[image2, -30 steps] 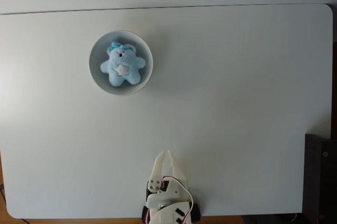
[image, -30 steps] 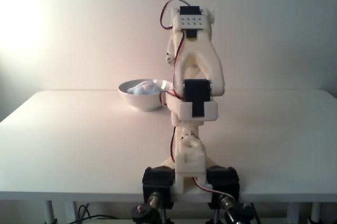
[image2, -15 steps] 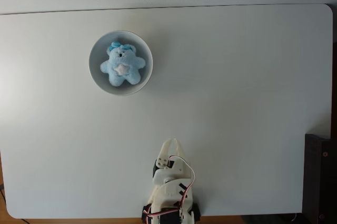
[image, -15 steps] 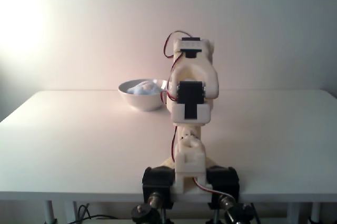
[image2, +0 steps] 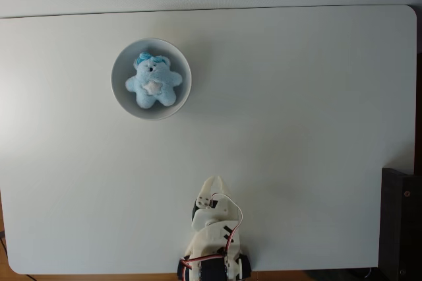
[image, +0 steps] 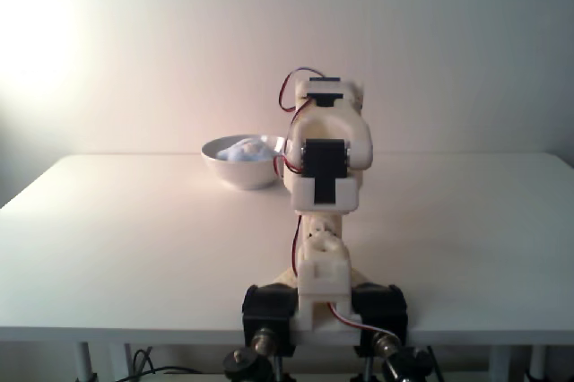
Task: Grasp a skyblue doll and put it into the bowl.
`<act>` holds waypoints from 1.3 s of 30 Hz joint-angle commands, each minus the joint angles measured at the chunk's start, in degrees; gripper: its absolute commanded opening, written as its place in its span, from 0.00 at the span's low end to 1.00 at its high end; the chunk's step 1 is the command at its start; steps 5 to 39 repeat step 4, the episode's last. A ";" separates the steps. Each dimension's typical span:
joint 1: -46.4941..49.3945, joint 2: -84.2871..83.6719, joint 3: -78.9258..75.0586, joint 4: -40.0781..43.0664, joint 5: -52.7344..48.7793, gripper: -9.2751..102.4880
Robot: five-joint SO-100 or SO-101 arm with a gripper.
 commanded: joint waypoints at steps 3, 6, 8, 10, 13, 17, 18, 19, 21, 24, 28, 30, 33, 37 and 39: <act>-0.18 0.09 0.00 -0.26 -0.53 0.08; 0.00 0.09 0.00 -0.18 -0.53 0.08; 0.00 0.09 0.00 -0.18 -0.53 0.08; 0.00 0.09 0.00 -0.18 -0.53 0.08; 0.00 0.09 0.00 -0.18 -0.53 0.08; 0.00 0.09 0.00 -0.18 -0.53 0.08; 0.00 0.09 0.00 -0.18 -0.53 0.08; 0.00 0.09 0.00 -0.18 -0.53 0.08; 0.00 0.09 0.00 -0.18 -0.53 0.08; 0.00 0.09 0.00 -0.18 -0.53 0.08; 0.00 0.09 0.00 -0.18 -0.53 0.08; 0.00 0.09 0.00 -0.18 -0.53 0.08; 0.00 0.09 0.00 -0.18 -0.53 0.08; 0.00 0.09 0.00 -0.18 -0.53 0.08; 0.00 0.09 0.00 -0.18 -0.53 0.08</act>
